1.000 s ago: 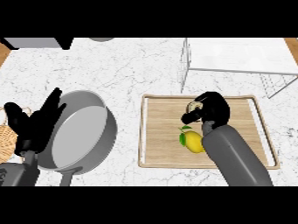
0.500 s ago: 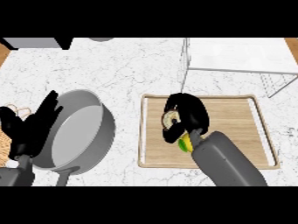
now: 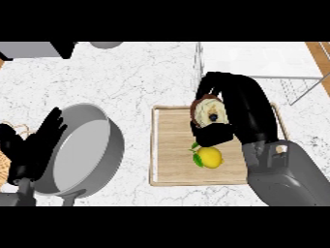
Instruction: Pick the cupcake from the tray and place it in the tiered shelf
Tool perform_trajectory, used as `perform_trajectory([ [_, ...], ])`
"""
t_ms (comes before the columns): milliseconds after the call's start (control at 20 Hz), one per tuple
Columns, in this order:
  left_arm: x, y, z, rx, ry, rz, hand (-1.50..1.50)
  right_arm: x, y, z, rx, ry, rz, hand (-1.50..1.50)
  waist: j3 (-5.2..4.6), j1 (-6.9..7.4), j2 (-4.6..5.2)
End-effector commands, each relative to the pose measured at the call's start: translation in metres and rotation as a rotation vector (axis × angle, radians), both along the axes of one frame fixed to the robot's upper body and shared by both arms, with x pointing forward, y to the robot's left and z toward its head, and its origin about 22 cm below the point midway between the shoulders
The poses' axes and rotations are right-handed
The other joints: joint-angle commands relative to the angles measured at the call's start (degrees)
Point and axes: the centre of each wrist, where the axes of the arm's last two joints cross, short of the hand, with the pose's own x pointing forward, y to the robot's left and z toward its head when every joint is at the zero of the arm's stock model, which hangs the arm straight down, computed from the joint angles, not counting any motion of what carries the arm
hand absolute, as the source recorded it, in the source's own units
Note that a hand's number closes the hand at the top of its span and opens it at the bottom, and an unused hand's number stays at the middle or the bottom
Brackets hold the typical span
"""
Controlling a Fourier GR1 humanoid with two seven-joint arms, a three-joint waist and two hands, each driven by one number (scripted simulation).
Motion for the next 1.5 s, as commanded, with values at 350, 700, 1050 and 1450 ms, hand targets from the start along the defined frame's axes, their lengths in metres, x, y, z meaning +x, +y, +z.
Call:
perform_trajectory([
  [350,-0.013,-0.012,-0.020,-0.013,0.111,-0.022,0.00,-0.017,-0.058,0.129,0.031,-0.142,-0.189,1.50,-0.78,1.74,1.10],
  [700,-0.017,-0.004,-0.030,-0.019,0.123,-0.019,0.00,0.008,-0.090,0.168,0.106,-0.190,-0.267,1.50,-0.80,2.37,1.38],
  [1050,-0.003,-0.012,-0.020,-0.012,0.114,-0.025,0.00,0.049,-0.125,0.191,0.066,-0.177,-0.292,1.50,-0.77,2.77,1.57],
  [1450,0.009,-0.014,-0.011,-0.011,0.124,-0.042,0.00,0.091,-0.147,0.181,0.013,-0.080,-0.231,1.50,-0.75,2.99,1.80],
])
